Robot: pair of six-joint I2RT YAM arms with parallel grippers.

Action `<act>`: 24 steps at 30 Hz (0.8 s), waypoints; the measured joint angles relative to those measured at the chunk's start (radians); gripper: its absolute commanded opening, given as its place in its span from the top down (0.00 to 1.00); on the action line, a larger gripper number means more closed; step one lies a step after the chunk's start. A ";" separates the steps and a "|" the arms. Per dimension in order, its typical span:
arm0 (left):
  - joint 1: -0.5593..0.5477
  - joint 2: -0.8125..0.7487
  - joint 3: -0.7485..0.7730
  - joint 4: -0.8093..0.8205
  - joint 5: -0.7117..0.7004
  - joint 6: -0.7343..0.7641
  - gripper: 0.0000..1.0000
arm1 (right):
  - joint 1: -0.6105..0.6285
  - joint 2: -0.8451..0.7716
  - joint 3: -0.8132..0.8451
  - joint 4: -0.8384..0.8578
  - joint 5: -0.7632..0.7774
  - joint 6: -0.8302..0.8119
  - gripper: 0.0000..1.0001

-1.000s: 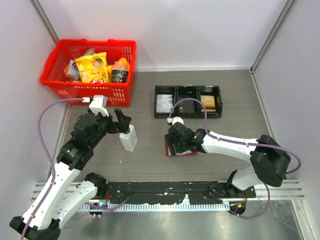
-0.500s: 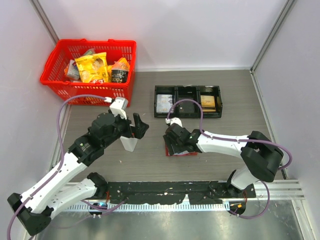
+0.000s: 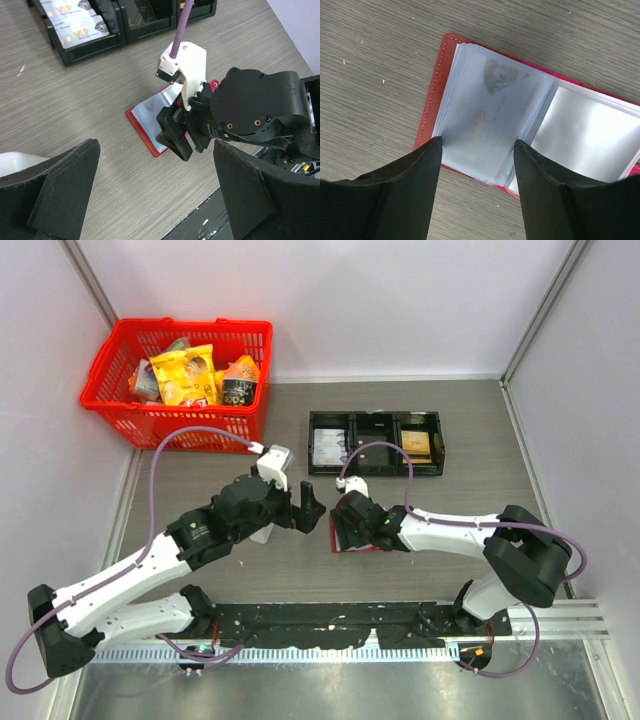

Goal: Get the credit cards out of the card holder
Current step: Remove the credit card from the card holder.

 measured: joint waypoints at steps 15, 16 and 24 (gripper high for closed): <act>-0.119 0.109 -0.020 0.129 -0.064 -0.163 0.01 | -0.145 -0.114 -0.178 0.200 -0.155 0.042 0.50; -0.119 0.121 -0.025 0.140 -0.067 -0.184 0.02 | -0.157 -0.120 -0.189 0.215 -0.175 0.045 0.50; -0.118 0.290 -0.031 0.207 -0.074 -0.354 0.08 | -0.231 -0.152 -0.257 0.314 -0.306 0.068 0.51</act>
